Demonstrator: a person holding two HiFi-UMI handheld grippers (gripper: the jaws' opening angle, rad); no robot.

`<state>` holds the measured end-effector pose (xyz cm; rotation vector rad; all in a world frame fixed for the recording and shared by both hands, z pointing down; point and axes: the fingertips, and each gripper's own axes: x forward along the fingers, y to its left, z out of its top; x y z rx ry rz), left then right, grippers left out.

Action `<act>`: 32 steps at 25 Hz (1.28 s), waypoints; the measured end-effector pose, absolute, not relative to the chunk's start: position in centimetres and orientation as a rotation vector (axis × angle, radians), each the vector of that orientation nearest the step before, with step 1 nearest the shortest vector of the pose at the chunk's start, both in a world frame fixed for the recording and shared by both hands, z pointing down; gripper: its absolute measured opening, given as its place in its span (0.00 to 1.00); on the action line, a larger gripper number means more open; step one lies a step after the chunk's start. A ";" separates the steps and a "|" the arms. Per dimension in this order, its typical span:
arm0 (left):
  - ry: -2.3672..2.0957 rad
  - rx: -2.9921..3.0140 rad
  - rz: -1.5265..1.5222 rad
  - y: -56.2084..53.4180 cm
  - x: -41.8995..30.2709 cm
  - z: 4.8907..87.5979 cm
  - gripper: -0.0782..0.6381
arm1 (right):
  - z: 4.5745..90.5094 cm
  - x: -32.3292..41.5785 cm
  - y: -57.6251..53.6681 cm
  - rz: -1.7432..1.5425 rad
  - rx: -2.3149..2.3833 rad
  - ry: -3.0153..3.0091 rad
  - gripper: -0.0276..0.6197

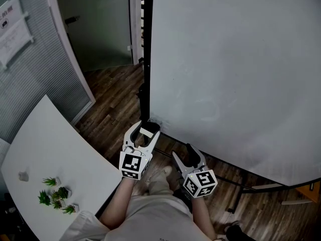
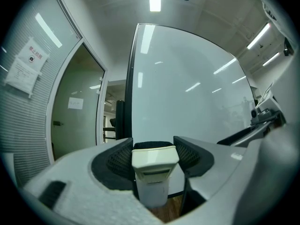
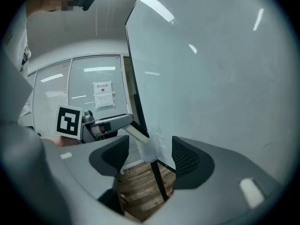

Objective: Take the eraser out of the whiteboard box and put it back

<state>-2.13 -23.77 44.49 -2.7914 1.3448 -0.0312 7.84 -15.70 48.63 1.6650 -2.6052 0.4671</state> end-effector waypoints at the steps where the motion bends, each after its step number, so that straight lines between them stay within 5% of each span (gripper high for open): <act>1: 1.344 -2.787 -0.029 -23.7 -2.1 44.3 0.48 | 48.6 7.8 -15.6 0.466 1.665 -2.606 0.49; 32: 1.319 -2.728 -0.018 -19.1 -4.4 42.0 0.48 | 47.5 6.3 -12.3 0.440 1.668 -2.639 0.49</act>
